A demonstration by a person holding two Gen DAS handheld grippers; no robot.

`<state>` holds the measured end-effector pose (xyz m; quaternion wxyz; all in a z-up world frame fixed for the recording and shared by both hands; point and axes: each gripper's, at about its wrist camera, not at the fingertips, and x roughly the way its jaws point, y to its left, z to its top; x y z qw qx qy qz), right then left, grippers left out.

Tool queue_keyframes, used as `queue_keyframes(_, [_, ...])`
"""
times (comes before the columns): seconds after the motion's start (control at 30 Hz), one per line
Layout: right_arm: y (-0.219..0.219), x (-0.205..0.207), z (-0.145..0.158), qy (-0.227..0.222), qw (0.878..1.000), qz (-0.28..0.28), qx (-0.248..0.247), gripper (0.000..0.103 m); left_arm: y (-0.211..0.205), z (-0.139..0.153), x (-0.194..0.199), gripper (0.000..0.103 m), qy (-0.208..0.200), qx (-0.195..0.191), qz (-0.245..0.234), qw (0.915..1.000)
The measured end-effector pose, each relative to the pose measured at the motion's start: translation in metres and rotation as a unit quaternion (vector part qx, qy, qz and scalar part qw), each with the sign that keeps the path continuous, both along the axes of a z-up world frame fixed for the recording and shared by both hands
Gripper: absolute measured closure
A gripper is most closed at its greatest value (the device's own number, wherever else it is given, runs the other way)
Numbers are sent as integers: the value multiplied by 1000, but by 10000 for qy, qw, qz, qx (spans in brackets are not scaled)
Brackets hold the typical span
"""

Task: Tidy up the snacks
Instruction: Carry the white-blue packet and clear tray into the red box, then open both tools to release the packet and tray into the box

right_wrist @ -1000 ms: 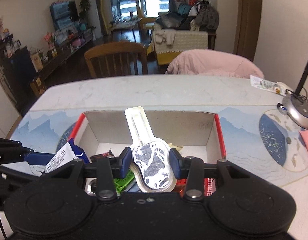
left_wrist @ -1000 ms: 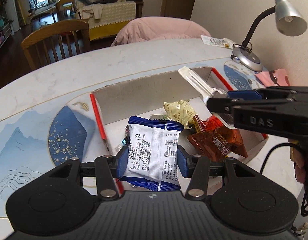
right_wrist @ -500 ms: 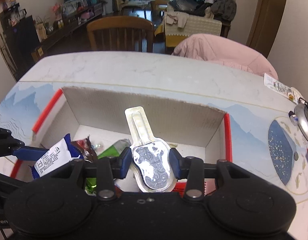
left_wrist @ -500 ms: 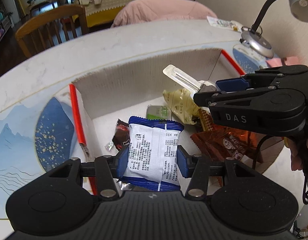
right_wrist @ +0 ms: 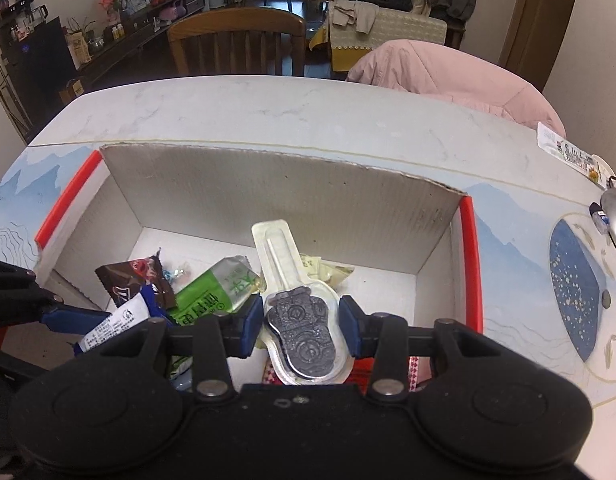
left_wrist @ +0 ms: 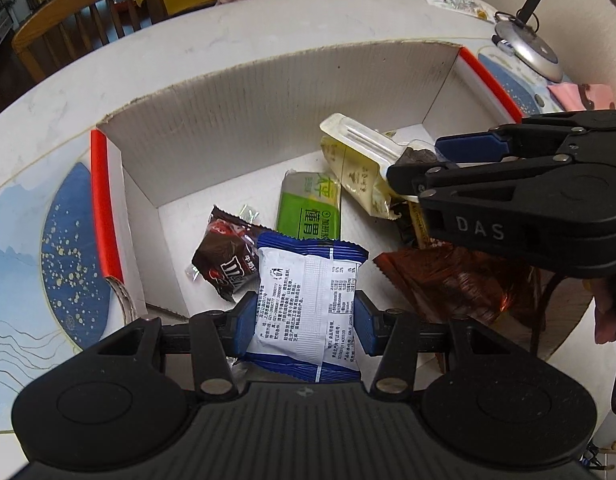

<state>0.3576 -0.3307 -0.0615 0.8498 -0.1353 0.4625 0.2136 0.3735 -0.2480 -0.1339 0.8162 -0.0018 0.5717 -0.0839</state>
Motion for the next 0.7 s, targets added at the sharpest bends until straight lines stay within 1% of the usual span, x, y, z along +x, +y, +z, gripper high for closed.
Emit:
queue_keyframes(0.3, [-2,-1,-1,13,10000,-32,76,61,-1,-7,2,54,55,18,-14,10000])
queue_keyframes(0.37, [-2,-1,-1,21,9999,-64,85,58,-1,-7,1,54,40,4,-21,10000])
queue_keyframes(0.43, [-2,-3,0,-13,9999,-73,84,49,-1,-6,0,54,15,-15,-14,10000])
queue_keyframes(0.6, [-2,-10,7,-145,9998,-49,98,40,-1,0,-4,53,-51,-39,23,10000])
queue_keyframes(0.7, [-3,-15,13,-207,9997,-32,155,39,1,5,-7,52,-123,-100,58,9999])
